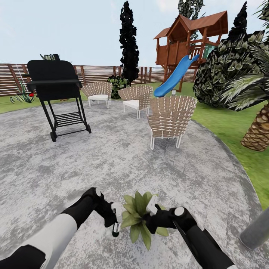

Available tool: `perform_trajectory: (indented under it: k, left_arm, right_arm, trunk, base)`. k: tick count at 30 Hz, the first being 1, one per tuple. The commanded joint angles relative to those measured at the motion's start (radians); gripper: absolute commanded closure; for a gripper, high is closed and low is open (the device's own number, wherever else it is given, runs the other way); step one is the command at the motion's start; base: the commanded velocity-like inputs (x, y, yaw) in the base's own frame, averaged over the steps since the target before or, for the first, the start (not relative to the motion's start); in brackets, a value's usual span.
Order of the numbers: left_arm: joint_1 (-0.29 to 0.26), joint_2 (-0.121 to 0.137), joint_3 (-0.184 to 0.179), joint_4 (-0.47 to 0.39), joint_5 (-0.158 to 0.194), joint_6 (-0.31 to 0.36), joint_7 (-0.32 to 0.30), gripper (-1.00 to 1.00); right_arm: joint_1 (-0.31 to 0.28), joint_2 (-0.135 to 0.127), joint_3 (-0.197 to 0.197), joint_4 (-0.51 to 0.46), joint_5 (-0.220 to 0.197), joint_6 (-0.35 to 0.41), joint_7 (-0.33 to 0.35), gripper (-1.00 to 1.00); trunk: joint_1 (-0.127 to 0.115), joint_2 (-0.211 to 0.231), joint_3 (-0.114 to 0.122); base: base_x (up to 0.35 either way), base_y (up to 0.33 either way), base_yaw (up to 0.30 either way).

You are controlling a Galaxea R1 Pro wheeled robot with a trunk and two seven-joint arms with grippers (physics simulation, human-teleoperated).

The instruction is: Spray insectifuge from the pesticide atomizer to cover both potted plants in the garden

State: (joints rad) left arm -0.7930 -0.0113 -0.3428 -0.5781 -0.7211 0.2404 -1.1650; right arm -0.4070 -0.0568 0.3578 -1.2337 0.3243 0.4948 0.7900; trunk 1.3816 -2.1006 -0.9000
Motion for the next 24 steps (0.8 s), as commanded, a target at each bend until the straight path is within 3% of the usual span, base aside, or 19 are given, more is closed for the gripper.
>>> perform_trajectory:
  k: [1,6,18,24]
  left_arm:
    - [0.0,-0.006,-0.001,-0.002,-0.004,0.013,-0.004,1.0]
    - [0.0,-0.028,-0.004,-0.002,-0.006,0.021,-0.004,1.0]
    - [0.0,-0.087,-0.032,-0.002,-0.006,0.022,-0.005,1.0]
    - [-0.002,-0.096,-0.037,-0.002,-0.004,0.025,-0.005,1.0]
  right_arm:
    - [-0.006,0.002,0.001,-0.002,0.007,0.003,0.005,1.0]
    - [-0.017,0.015,0.001,-0.002,0.007,0.005,0.005,1.0]
    - [-0.018,0.015,0.001,-0.003,0.007,0.004,0.005,1.0]
    - [-0.018,0.015,0.001,-0.003,0.006,0.004,0.005,1.0]
  trunk:
    - [0.0,0.0,-0.001]
    - [0.0,0.0,-0.001]
    - [0.0,0.0,-0.001]
    - [0.0,0.0,-0.001]
  base:
    - [0.0,0.0,0.0]
    - [0.0,0.0,0.0]
    - [0.0,0.0,0.0]
    - [0.0,0.0,0.0]
